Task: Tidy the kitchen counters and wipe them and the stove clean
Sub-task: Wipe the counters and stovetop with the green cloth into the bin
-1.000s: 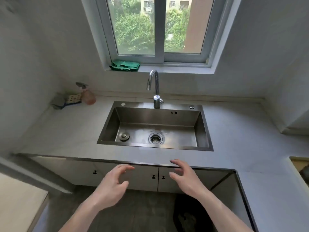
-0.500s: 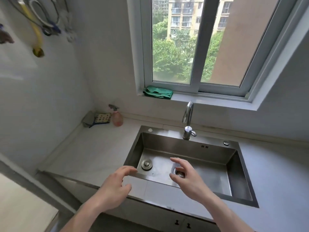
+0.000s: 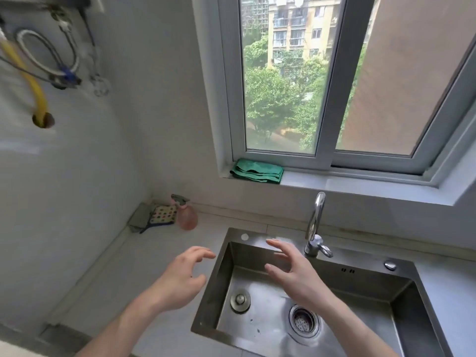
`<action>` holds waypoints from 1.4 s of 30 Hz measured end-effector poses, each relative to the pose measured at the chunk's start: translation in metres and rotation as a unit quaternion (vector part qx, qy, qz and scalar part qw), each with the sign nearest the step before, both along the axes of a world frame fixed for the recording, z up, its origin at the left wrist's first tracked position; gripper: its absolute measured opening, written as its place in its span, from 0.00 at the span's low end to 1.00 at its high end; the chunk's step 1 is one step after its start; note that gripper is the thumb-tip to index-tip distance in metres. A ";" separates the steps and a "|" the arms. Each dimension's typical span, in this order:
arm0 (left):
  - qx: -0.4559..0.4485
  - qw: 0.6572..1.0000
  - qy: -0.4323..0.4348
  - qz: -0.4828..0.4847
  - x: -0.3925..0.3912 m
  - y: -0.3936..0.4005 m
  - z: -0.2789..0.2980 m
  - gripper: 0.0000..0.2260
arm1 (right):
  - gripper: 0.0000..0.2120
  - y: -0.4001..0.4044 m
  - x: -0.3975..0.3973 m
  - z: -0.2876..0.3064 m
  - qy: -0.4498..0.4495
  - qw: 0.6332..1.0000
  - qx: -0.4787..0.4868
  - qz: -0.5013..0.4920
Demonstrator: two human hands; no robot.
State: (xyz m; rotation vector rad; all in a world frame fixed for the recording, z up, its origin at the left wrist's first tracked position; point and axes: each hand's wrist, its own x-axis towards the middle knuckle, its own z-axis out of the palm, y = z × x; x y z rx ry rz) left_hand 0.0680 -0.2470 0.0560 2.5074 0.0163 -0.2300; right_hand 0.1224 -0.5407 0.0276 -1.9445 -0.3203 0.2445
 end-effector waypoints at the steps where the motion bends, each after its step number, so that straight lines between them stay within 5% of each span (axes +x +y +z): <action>1: 0.005 1.000 -0.004 -0.012 0.017 -0.001 0.004 0.21 | 0.25 -0.003 0.008 0.005 -0.007 1.000 -0.004 -0.005; 13: 0.108 0.988 -0.048 -0.098 0.298 -0.020 0.027 0.27 | 0.24 0.000 0.067 0.043 -0.052 0.993 -0.062 -0.090; 22: 0.241 0.963 -0.015 -0.117 0.404 -0.027 -0.007 0.37 | 0.23 0.016 0.107 0.060 -0.050 0.985 -0.089 -0.137; 26: 0.256 0.957 0.001 -0.136 0.418 -0.026 -0.032 0.38 | 0.23 0.016 0.113 0.061 -0.042 0.984 -0.095 -0.147; 33: 0.260 0.946 -0.167 -0.100 0.419 -0.017 -0.049 0.17 | 0.23 0.025 0.108 0.051 -0.028 0.984 -0.067 -0.163; 42: 0.059 0.971 -0.214 -0.089 0.318 -0.003 0.006 0.07 | 0.24 0.034 0.086 0.038 -0.011 0.986 -0.051 -0.161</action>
